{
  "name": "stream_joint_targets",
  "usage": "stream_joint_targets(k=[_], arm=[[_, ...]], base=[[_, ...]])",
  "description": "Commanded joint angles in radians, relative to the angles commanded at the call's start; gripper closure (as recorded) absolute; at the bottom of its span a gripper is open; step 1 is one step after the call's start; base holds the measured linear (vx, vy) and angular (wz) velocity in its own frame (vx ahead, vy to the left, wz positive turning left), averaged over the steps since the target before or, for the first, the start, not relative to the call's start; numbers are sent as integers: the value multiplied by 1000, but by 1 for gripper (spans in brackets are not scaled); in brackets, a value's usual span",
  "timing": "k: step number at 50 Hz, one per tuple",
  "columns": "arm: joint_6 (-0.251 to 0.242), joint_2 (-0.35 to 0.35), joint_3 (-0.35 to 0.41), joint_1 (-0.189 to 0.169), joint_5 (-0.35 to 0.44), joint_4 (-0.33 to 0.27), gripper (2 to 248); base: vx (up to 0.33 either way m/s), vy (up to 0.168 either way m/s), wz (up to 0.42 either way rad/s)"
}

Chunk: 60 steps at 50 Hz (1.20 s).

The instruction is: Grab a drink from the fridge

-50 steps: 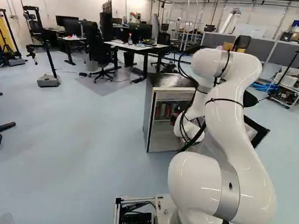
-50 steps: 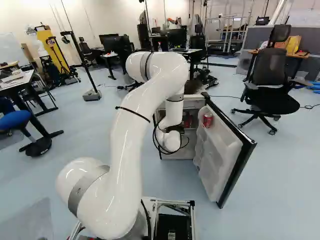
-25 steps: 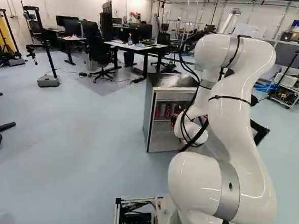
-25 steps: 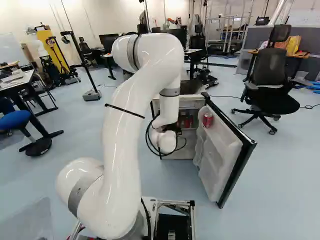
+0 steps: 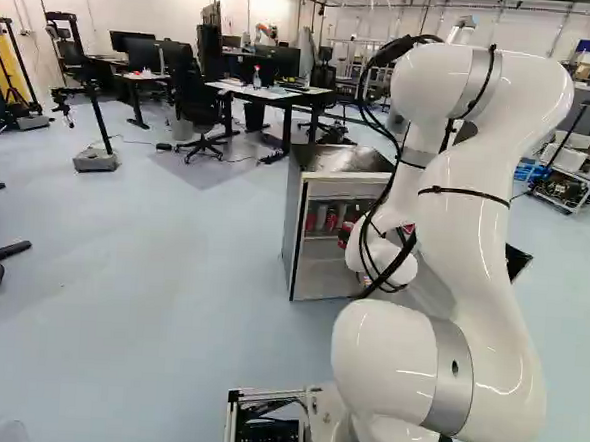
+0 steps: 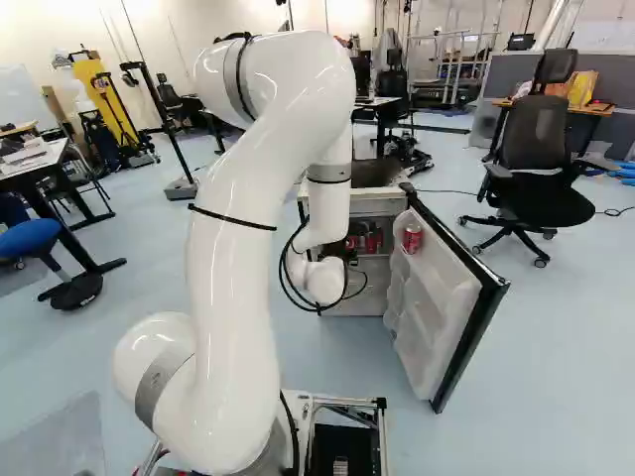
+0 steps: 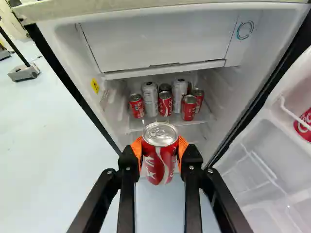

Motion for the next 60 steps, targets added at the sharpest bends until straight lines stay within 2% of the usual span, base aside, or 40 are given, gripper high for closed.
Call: stream_joint_targets(k=[32,60], arm=[[0,112,48,0,-6,0,156],[0,203,75,3,-69,0,156]], base=[[0,0,0],[0,0,0]])
